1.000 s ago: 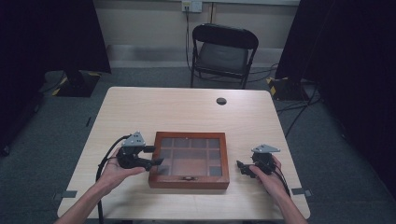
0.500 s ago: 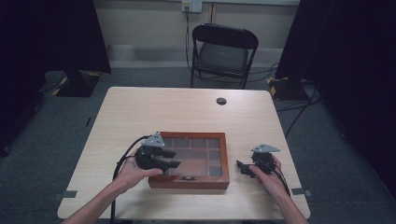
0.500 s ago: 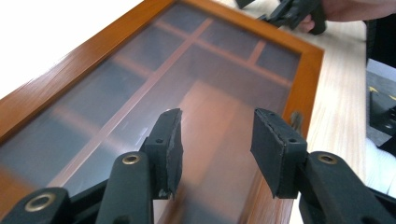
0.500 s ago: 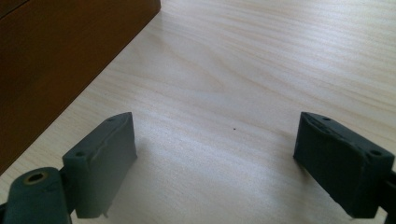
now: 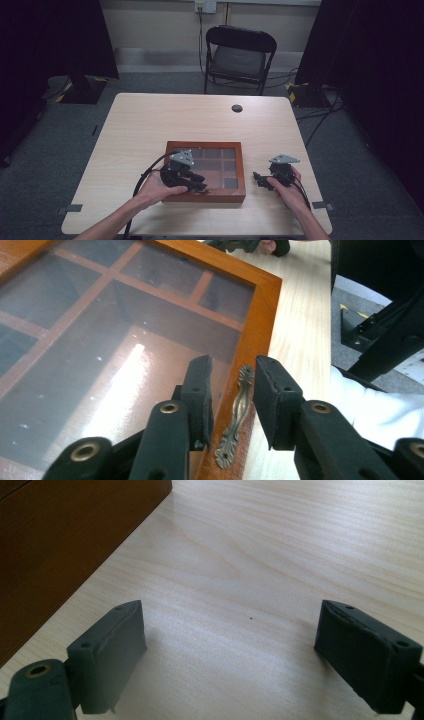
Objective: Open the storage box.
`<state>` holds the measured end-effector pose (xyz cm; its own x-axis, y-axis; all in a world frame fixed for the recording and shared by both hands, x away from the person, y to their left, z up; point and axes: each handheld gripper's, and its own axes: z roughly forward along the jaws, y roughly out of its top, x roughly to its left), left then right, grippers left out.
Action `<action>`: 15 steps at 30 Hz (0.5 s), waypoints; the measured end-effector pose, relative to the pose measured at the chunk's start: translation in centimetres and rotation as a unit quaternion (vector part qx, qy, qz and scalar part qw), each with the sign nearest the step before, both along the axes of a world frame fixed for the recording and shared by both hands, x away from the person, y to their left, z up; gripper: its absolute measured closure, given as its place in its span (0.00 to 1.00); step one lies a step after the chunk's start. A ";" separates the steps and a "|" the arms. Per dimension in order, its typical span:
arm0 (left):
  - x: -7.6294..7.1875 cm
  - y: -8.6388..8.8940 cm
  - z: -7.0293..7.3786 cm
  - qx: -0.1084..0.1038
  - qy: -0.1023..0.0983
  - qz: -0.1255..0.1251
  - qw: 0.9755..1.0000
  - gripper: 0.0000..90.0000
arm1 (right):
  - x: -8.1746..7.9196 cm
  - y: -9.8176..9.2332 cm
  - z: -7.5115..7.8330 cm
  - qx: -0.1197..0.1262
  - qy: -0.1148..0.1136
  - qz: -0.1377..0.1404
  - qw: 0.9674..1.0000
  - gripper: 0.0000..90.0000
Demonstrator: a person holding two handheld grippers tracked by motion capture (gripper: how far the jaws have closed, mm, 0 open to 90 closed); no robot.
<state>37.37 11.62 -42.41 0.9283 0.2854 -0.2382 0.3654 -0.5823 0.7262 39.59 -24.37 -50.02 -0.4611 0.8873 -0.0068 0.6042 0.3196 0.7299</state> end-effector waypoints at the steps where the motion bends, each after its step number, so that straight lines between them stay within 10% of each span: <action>1: -0.2 0.1 -0.2 0.009 0.006 -0.006 1.000 0.79 | 0.0 0.0 0.0 0.000 0.000 0.000 1.000 0.13; 15: -0.7 0.3 -0.8 0.017 -0.012 -0.020 1.000 0.90 | 0.0 0.0 0.0 0.000 -0.001 0.000 1.000 0.13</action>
